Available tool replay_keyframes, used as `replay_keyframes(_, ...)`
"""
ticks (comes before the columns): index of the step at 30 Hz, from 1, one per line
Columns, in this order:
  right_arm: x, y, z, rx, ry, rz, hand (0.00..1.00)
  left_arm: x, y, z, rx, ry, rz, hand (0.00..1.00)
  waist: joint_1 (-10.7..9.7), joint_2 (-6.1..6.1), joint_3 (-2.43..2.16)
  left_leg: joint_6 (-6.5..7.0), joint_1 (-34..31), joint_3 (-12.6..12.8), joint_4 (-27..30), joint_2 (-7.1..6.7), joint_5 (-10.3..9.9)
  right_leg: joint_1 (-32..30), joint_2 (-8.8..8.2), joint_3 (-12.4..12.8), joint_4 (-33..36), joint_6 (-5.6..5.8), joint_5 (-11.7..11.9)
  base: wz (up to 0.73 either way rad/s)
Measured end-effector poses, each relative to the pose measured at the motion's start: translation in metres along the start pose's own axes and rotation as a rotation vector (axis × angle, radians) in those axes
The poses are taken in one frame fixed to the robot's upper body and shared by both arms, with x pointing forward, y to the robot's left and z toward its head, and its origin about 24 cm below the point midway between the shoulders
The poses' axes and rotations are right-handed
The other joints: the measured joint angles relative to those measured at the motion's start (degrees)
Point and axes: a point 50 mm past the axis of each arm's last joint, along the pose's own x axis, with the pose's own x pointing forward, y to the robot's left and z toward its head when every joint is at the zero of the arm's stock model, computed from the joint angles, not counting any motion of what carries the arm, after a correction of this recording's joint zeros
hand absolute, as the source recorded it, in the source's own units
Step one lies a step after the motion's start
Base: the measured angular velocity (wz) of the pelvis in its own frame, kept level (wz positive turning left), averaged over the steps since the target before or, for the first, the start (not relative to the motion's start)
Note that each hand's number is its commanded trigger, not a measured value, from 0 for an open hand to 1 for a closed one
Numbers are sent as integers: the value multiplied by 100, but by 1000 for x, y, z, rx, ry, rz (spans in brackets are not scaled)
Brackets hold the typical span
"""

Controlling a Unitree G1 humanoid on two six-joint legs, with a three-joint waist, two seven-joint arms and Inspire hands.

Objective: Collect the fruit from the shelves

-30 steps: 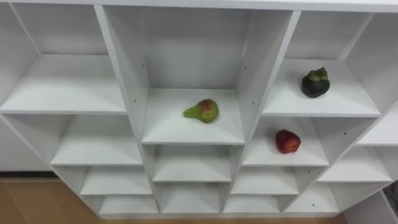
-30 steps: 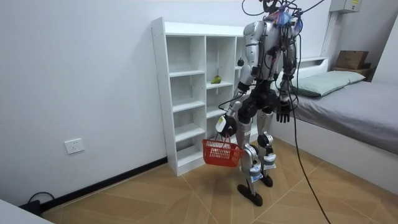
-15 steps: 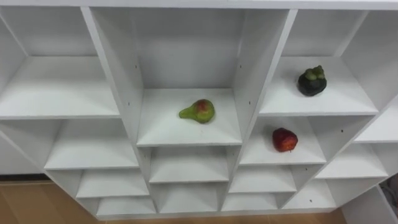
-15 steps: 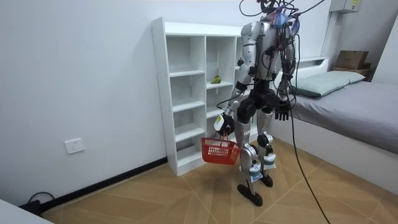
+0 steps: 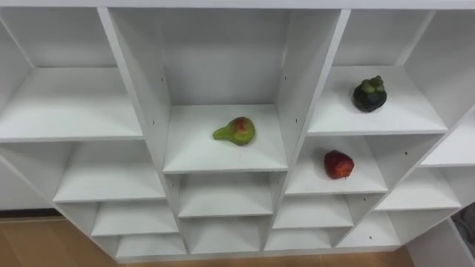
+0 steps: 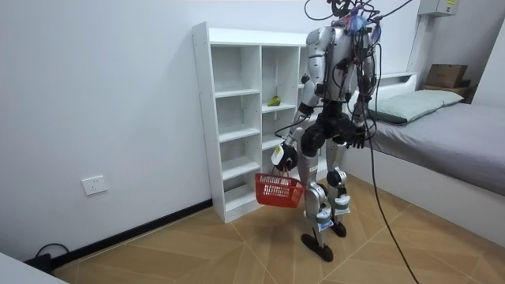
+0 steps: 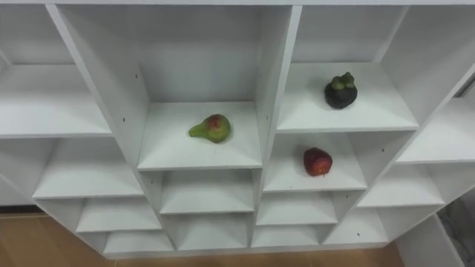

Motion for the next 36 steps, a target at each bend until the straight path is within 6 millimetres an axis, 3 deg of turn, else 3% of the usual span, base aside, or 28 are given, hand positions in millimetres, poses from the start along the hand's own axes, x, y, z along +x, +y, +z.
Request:
replay_keyframes(6,1,-10,34,189,-136,-57,0,1,6,10,-5,-57,21,100,-9,17,-2,-2,-2,208,22,12,1,-4,2,37,-11,-2,2,-4)
replay_keyframes(12,-6,-19,63,325,-260,-88,0,2,11,11,-8,-74,35,100,6,-26,-31,-2,0,240,21,19,1,-9,3,36,-9,-9,17,-3)
replay_keyframes(16,-23,-33,99,465,-449,-107,0,-1,13,13,-19,-113,49,100,-4,-34,-34,-2,1,290,24,28,1,-32,16,92,-10,-15,28,-7)
replay_keyframes(20,-41,-37,118,548,-565,-84,0,-2,15,14,-33,-130,57,100,28,-73,-48,-2,31,332,17,50,1,-31,51,161,-15,-28,56,-7)
replay_keyframes(24,-65,-40,135,580,-707,-39,0,-3,14,12,-35,-132,53,100,-9,-101,-28,-3,-11,339,11,79,1,-91,94,233,-37,-56,117,-12)
replay_keyframes(29,-88,-50,151,616,-850,-39,0,-3,12,12,-24,-141,47,100,-59,-22,-33,-4,-5,444,-1,94,-2,-99,143,375,-103,-45,206,-10)
replay_keyframes(31,-97,-52,153,624,-888,-32,0,-4,9,12,-6,-148,47,100,-105,55,-77,-2,-11,457,-84,94,-4,-169,163,427,-85,-42,236,-9)
replay_keyframes(36,-117,-60,163,645,-991,-26,0,-4,5,6,19,-131,40,100,-156,122,-102,-1,-58,467,-47,97,-3,-273,175,486,2,-56,270,-10)
